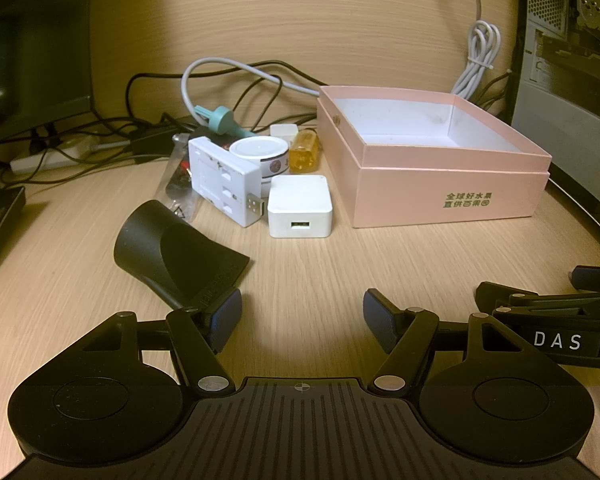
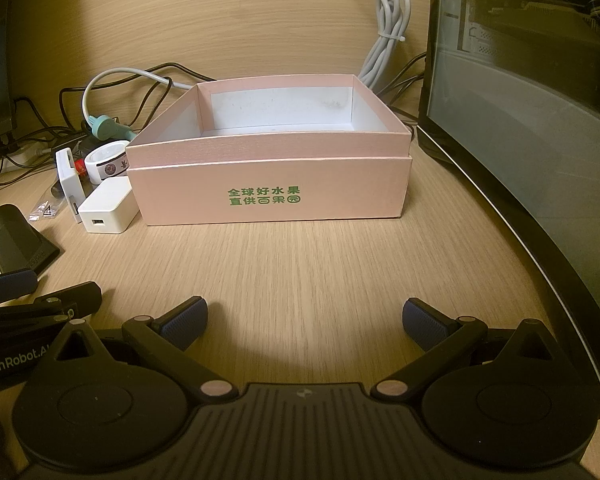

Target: Organize rigid objects

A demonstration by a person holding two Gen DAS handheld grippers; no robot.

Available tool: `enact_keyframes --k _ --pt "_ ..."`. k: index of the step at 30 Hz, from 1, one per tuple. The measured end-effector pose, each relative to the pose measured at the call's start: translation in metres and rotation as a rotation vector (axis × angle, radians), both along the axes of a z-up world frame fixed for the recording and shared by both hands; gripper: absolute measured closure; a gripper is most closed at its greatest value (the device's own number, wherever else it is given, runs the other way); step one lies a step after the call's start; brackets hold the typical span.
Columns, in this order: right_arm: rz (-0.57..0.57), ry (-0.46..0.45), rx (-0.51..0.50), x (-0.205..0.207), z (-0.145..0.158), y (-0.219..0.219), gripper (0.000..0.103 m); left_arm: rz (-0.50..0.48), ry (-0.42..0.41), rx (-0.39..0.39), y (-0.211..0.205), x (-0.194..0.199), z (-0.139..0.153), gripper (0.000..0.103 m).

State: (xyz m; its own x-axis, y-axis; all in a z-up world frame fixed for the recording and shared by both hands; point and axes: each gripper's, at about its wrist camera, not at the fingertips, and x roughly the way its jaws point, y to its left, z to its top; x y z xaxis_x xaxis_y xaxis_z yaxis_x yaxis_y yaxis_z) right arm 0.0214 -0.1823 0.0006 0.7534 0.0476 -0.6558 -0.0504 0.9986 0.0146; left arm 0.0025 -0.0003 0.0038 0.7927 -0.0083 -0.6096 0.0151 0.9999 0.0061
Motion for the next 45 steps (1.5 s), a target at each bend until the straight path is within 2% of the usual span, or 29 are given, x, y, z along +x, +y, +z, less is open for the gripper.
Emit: enact_keyframes --k 28,30,33,38,39,42,45 --pt "-0.001 0.0 0.002 0.0 -0.001 0.002 0.0 -0.016 0.016 -0.006 0.002 0.011 0.019 0.031" --pt "0.006 0.0 0.004 -0.001 -0.003 0.006 0.0 0.007 0.04 -0.03 0.01 0.009 0.022 0.035" --pt "0.038 0.055 0.0 0.008 0.001 0.006 0.0 0.092 0.108 -0.15 0.036 0.008 0.038 0.035" --pt "0.061 0.063 -0.002 0.007 -0.001 0.003 0.0 0.24 0.185 -0.349 0.075 0.025 0.055 0.035" --pt "0.058 0.065 -0.001 0.007 -0.001 0.004 0.0 0.251 0.183 -0.362 0.079 0.029 0.056 0.035" --pt "0.053 0.07 0.0 0.005 0.0 0.005 0.0 0.28 0.179 -0.334 0.083 0.044 0.055 0.035" --pt "0.045 0.075 -0.001 0.006 0.0 0.006 0.0 0.252 0.188 -0.341 0.086 0.064 0.053 0.035"
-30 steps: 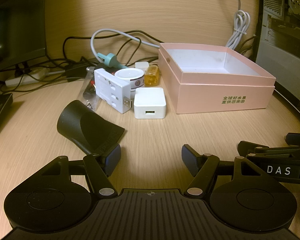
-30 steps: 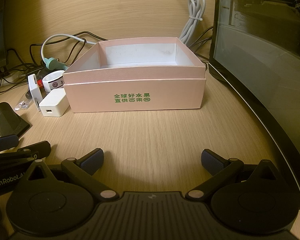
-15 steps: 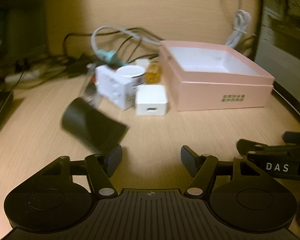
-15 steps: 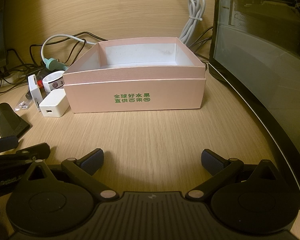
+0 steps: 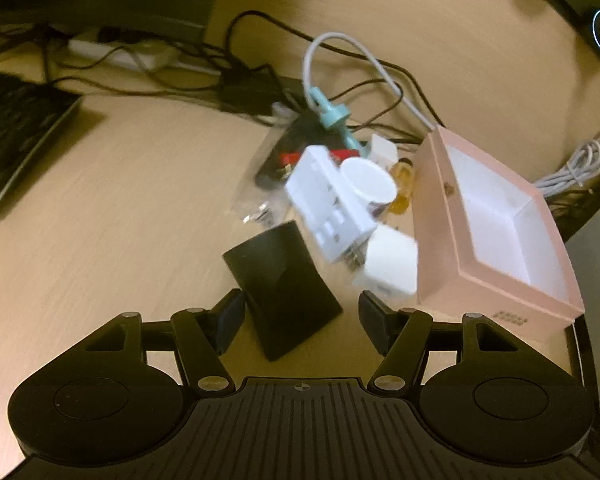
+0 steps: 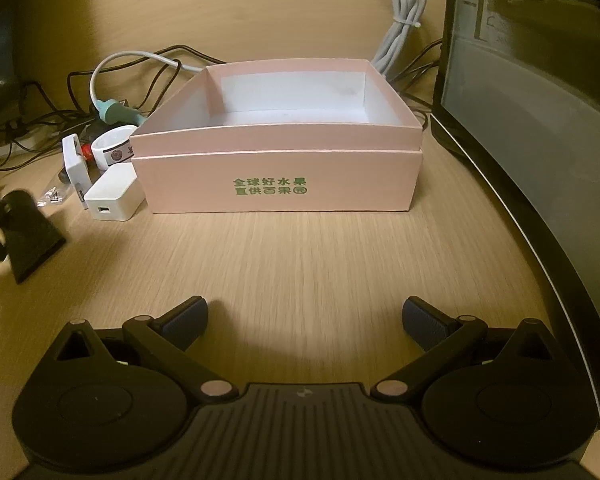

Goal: Organize rigid objects
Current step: 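Grasp the black curved piece with left gripper while right gripper reaches for charger, then grasp the white battery charger with right gripper while left gripper carries black piece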

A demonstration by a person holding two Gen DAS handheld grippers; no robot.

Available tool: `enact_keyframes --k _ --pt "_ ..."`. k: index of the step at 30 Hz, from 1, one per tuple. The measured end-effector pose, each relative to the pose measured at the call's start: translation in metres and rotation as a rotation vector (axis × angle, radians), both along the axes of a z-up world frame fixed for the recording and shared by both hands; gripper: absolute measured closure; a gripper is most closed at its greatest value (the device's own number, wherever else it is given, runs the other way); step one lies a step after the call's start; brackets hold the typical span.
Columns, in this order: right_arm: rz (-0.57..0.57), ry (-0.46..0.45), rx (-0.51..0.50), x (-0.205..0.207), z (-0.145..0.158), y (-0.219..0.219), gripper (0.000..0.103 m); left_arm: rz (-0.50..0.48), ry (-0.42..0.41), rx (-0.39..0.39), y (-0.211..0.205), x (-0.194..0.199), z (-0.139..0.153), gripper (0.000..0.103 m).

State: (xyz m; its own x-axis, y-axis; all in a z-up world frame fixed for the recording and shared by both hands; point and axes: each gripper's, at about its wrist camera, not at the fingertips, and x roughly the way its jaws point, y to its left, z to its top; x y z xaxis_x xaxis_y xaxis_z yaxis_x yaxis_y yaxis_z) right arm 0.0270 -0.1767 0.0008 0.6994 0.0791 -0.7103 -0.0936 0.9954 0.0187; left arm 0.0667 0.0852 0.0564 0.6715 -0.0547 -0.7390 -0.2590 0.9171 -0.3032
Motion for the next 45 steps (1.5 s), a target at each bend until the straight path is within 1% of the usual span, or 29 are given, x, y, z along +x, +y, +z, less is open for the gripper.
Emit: enact_keyframes --k 3,4,5,6,10,12,13,14,15,16,17,18,21,23,25,27,28,29,31,34,36,37,38,39,40,41,42,43,45 --pt "-0.023 0.019 -0.002 0.002 0.001 0.001 0.0 0.002 0.006 -0.005 0.002 0.017 -0.003 0.036" --pt "-0.03 0.026 -0.002 0.002 0.002 0.002 0.0 -0.014 -0.003 0.008 0.002 0.021 -0.005 0.036" --pt "-0.036 0.033 -0.004 0.002 0.002 0.003 0.0 -0.035 -0.009 0.032 0.001 0.023 -0.006 0.04" --pt "-0.039 0.04 -0.005 0.003 0.003 0.003 0.0 -0.062 -0.014 0.071 0.0 0.025 -0.008 0.05" --pt "-0.024 0.057 -0.007 0.004 0.004 0.003 0.0 -0.16 -0.068 0.176 -0.003 0.02 -0.011 0.051" --pt "0.002 0.047 -0.009 0.004 0.004 0.003 0.0 -0.204 -0.089 0.209 -0.002 0.011 -0.01 0.051" --pt "0.021 0.044 -0.008 0.004 0.004 0.004 0.002 -0.216 -0.1 0.207 0.001 0.005 -0.008 0.051" --pt "0.035 0.045 -0.007 0.004 0.005 0.005 0.008 -0.224 -0.111 0.189 0.005 -0.003 -0.005 0.051" --pt "0.063 0.043 -0.007 0.004 0.008 0.008 0.012 -0.228 -0.117 0.165 0.01 -0.01 -0.002 0.051" --pt "0.095 0.04 -0.009 0.004 0.011 0.013 0.015 -0.231 -0.124 0.133 0.017 -0.023 0.003 0.051" --pt "0.143 0.023 -0.015 0.003 0.016 0.021 0.015 -0.235 -0.133 0.111 0.022 -0.033 0.008 0.051" --pt "0.186 -0.005 -0.023 0.002 0.022 0.028 0.015 -0.24 -0.145 0.098 0.028 -0.045 0.013 0.051" --pt "0.327 -0.163 -0.105 -0.005 0.045 0.063 0.015 -0.239 -0.173 0.091 0.044 -0.076 0.028 0.051" --pt "0.438 -0.213 -0.144 -0.002 0.057 0.09 0.016 -0.214 -0.167 0.073 0.055 -0.09 0.032 0.051" --pt "0.525 -0.22 -0.169 0.006 0.063 0.116 0.017 -0.168 -0.152 0.038 0.065 -0.099 0.033 0.051" --pt "0.57 -0.236 -0.199 0.02 0.065 0.14 0.02 -0.134 -0.146 0.013 0.072 -0.108 0.033 0.051" --pt "0.576 -0.241 -0.213 0.029 0.065 0.151 0.025 -0.117 -0.145 0.004 0.076 -0.115 0.033 0.051" --pt "0.579 -0.232 -0.215 0.039 0.066 0.161 0.034 -0.104 -0.142 -0.001 0.079 -0.119 0.033 0.051" --pt "0.578 -0.198 -0.189 0.056 0.066 0.171 0.046 -0.08 -0.137 -0.014 0.087 -0.131 0.034 0.051" --pt "0.578 -0.133 -0.151 0.078 0.06 0.191 0.048 -0.032 -0.133 -0.021 0.102 -0.146 0.033 0.051" --pt "0.658 -0.047 -0.079 0.076 0.062 0.199 0.056 0.002 -0.136 -0.018 0.11 -0.152 0.032 0.051" --pt "0.739 -0.031 -0.031 0.065 0.068 0.2 0.057 0.025 -0.14 -0.027 0.115 -0.155 0.031 0.051" --pt "0.803 -0.042 -0.007 0.053 0.075 0.2 0.056 0.04 -0.144 -0.039 0.119 -0.158 0.031 0.051" --pt "0.839 -0.072 -0.001 0.039 0.081 0.197 0.056 0.052 -0.147 -0.051 0.121 -0.16 0.03 0.051" --pt "0.844 -0.094 -0.004 0.028 0.085 0.193 0.051 0.063 -0.148 -0.053 0.122 -0.161 0.03 0.051" --pt "0.828 -0.092 -0.007 0.023 0.086 0.19 0.041 0.068 -0.147 -0.046 0.122 -0.163 0.031 0.051" --pt "0.801 -0.082 -0.009 0.022 0.085 0.188 0.036 0.073 -0.143 -0.038 0.122 -0.164 0.031 0.051" --pt "0.779 -0.072 -0.012 0.023 0.082 0.187 0.033 0.075 -0.138 -0.034 0.122 -0.165 0.032 0.051" --pt "0.741 -0.053 -0.025 0.03 0.072 0.192 0.033 0.075 -0.124 -0.026 0.119 -0.167 0.033 0.051"
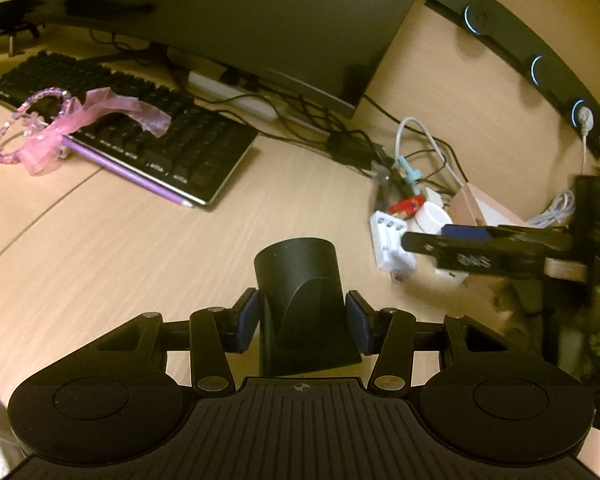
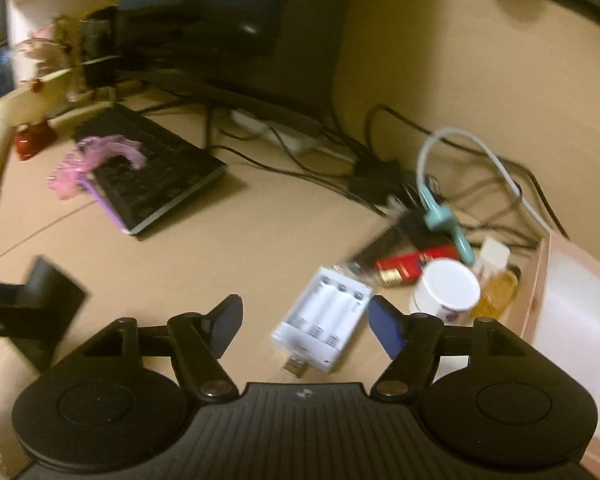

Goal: Organize rigid objects
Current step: 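Grasp the white battery charger with right gripper while left gripper carries black piece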

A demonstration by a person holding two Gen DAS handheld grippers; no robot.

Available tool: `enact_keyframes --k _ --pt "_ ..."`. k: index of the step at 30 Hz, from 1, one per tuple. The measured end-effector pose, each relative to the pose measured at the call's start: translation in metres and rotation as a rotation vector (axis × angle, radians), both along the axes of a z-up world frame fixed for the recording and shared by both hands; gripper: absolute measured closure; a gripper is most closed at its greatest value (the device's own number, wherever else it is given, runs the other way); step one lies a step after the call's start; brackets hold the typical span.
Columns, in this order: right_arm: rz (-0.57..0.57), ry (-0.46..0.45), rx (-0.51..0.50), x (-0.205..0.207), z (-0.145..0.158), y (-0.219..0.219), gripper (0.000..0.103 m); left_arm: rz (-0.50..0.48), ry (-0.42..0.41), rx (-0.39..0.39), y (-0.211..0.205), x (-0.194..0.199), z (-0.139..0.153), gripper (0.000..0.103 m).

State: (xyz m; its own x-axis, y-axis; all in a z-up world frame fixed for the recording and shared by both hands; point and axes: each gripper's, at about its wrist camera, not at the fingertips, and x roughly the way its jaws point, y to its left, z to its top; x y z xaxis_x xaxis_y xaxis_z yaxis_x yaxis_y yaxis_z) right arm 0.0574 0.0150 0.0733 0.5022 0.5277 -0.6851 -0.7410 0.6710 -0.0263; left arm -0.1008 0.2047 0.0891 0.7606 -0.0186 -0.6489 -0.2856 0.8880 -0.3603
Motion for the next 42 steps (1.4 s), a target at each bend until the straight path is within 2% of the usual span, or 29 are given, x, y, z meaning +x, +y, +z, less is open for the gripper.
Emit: enact_keyframes --k 5,7,9,10,13,14,18,22,25,28,34,38,42 --pt "-0.161 0.126 0.017 0.033 -0.024 0.018 0.033 -0.024 0.032 0.03 -0.009 -0.008 0.003 0.051" --pt "-0.202 0.126 0.001 0.039 -0.033 0.025 0.033 -0.048 0.04 0.045 -0.015 -0.01 0.004 0.051" --pt "-0.197 0.1 -0.042 0.039 -0.042 0.033 0.033 -0.083 0.047 0.058 -0.022 -0.009 0.006 0.051" --pt "-0.184 0.092 -0.076 0.038 -0.046 0.036 0.035 -0.099 0.05 0.062 -0.025 -0.009 0.007 0.051" --pt "-0.144 0.071 -0.102 0.028 -0.045 0.035 0.055 -0.153 0.062 0.068 -0.034 -0.004 0.007 0.051" --pt "-0.134 0.08 -0.108 0.025 -0.043 0.032 0.055 -0.176 0.067 0.066 -0.038 -0.002 0.007 0.051" --pt "-0.121 0.085 -0.054 0.0 -0.008 -0.01 0.055 -0.302 0.069 0.069 -0.058 0.01 0.009 0.051" --pt "-0.154 0.021 -0.013 -0.035 0.029 -0.064 0.055 -0.44 0.057 0.052 -0.085 0.033 0.012 0.051" --pt "-0.215 -0.037 -0.016 -0.061 0.048 -0.102 0.055 -0.536 0.015 0.048 -0.109 0.053 0.022 0.051" --pt "-0.315 -0.056 -0.012 -0.078 0.054 -0.137 0.055 -0.611 -0.032 0.033 -0.13 0.073 0.033 0.051" --pt "-0.518 -0.101 -0.002 -0.114 0.06 -0.195 0.055 -0.679 -0.087 0.038 -0.154 0.128 0.061 0.051" --pt "-0.633 -0.102 0.035 -0.134 0.06 -0.225 0.055 -0.675 -0.13 0.05 -0.176 0.173 0.081 0.051" --pt "-0.695 -0.085 0.028 -0.146 0.055 -0.235 0.055 -0.647 -0.195 0.053 -0.202 0.222 0.088 0.05"
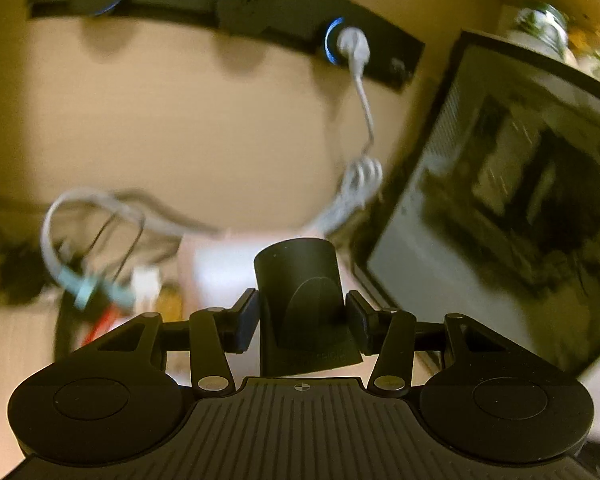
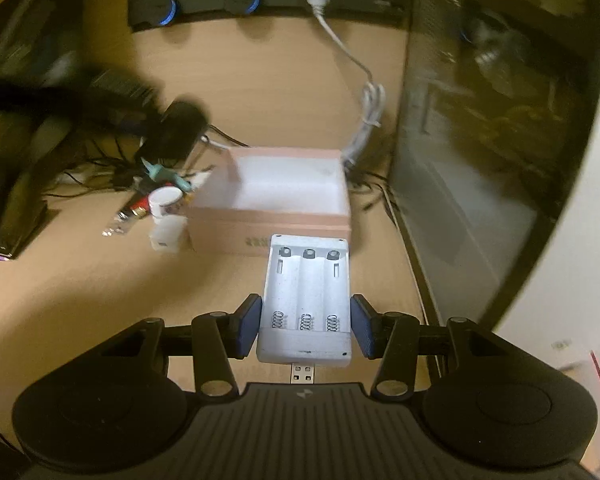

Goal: Organize rigid objects
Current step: 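Grasp the white battery charger with right gripper while left gripper carries black piece, then release the black piece into the pink box with left gripper while right carries charger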

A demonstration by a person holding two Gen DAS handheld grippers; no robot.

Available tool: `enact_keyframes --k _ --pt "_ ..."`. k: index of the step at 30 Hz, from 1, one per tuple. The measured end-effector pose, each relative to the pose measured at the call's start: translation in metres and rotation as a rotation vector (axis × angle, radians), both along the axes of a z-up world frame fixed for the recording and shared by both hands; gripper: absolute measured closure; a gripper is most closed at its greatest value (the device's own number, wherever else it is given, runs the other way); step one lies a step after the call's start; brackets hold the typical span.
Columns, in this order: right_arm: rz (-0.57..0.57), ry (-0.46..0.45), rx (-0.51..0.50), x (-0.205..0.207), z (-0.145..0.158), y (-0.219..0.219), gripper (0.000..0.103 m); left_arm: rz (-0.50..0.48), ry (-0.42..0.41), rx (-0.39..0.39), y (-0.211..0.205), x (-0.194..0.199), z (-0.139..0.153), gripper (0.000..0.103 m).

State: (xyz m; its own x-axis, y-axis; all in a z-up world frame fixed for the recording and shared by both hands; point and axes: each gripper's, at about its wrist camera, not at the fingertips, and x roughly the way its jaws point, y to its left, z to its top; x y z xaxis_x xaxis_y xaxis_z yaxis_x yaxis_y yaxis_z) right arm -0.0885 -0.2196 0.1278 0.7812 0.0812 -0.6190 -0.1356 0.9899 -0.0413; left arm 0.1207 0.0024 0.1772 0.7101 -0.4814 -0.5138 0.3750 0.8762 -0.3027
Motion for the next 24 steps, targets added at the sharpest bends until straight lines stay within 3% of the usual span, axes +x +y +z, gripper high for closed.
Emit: enact_keyframes --k 3,6,10,14,19,24 --pt "-0.011 0.009 -0.029 -0.005 -0.001 0.002 0.055 0.008 0.081 0.049 -0.017 0.041 -0.013 0.052" --pt "0.003 0.011 -0.06 -0.006 0.001 0.013 0.055 0.041 0.087 0.016 -0.009 0.045 -0.024 0.052" --pt "0.014 0.015 -0.065 -0.004 0.001 0.02 0.055 0.044 0.079 -0.101 0.03 0.006 -0.035 0.052" --pt "0.008 0.047 -0.042 0.006 0.0 0.019 0.055 0.035 0.079 -0.064 0.065 -0.053 -0.058 0.052" --pt "0.017 0.074 -0.003 0.045 0.012 0.019 0.055 0.107 0.185 -0.037 0.109 -0.11 -0.089 0.052" --pt "0.035 -0.017 0.01 0.122 0.042 0.03 0.056 0.21 0.261 -0.06 0.133 -0.14 -0.105 0.052"
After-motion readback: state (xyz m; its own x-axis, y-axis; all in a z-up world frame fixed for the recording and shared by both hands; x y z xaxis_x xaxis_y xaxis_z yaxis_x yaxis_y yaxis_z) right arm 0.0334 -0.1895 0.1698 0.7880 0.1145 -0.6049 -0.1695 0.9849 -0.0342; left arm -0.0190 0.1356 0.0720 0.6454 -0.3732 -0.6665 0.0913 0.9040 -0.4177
